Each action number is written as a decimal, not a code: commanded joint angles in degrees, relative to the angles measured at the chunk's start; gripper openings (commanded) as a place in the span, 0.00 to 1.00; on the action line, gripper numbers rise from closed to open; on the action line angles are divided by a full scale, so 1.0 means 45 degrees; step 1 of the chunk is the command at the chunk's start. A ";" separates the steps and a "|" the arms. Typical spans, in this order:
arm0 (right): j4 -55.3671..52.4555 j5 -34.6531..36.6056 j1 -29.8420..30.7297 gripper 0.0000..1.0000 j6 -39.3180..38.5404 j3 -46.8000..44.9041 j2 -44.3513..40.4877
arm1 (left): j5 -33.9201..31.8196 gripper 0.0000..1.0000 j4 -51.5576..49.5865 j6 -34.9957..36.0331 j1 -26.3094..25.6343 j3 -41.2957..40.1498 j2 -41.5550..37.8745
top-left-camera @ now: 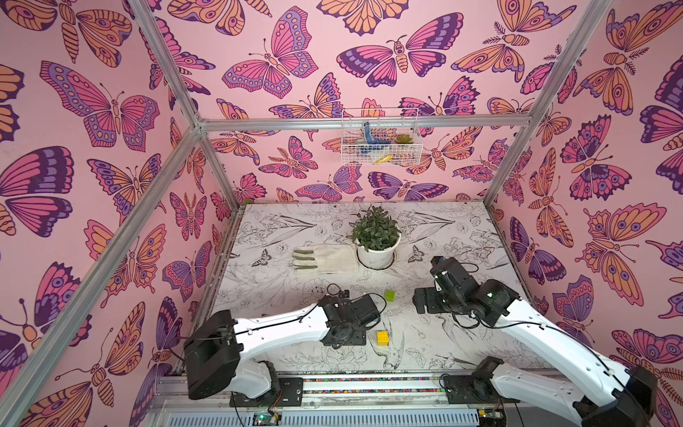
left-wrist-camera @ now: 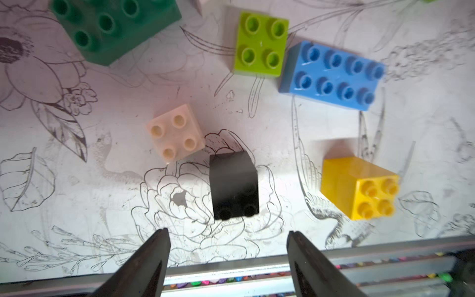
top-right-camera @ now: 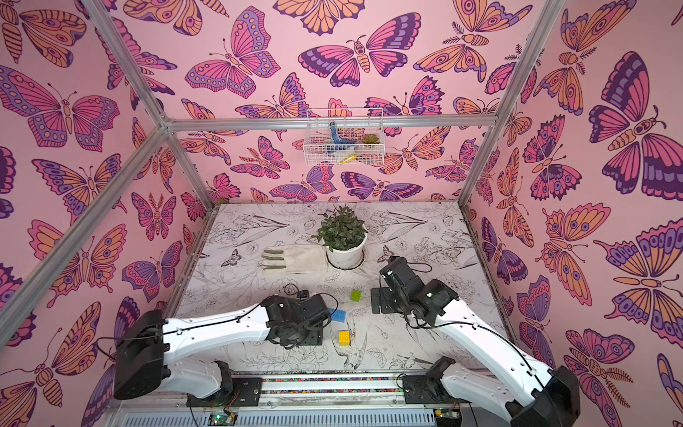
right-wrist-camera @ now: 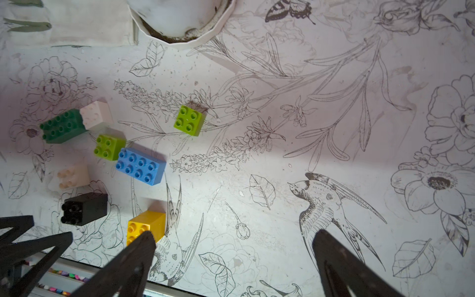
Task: Assemble a giraffe with lego
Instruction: Assemble the lego brick with the lego brick, then pick up the lego brick from the center of the board.
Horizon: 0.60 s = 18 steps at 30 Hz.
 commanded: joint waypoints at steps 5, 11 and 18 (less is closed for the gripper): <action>0.0292 -0.1315 0.0152 0.99 -0.3205 0.1547 0.1839 | 0.0151 0.77 -0.1818 -0.0590 0.1388 -0.1585 -0.3095; 0.0854 -0.1302 0.1777 0.99 -0.4807 0.3068 0.4862 | 0.0946 0.76 -0.2222 -0.0163 0.3192 -0.2522 -0.4949; 0.1427 -0.1800 0.2566 0.99 -0.5742 0.3748 0.7029 | 0.1308 0.83 -0.2441 -0.0846 0.3560 -0.3229 -0.6038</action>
